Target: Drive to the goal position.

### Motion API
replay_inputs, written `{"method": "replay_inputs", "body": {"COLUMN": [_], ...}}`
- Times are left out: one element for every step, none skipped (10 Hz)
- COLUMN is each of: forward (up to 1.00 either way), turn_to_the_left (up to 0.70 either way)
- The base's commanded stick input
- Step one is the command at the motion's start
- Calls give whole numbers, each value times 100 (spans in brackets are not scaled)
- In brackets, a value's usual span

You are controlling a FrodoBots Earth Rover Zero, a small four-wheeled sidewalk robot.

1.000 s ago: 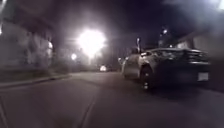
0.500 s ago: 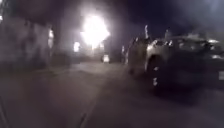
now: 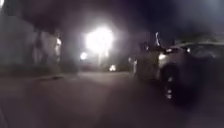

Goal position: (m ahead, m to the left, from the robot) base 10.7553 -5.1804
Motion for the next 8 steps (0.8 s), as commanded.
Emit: {"method": "replay_inputs", "body": {"forward": [0, 0, 0, 0, 0, 0, 0, 0], "turn_to_the_left": [0, 0, 0, 0, 0, 0, 0, 0]}}
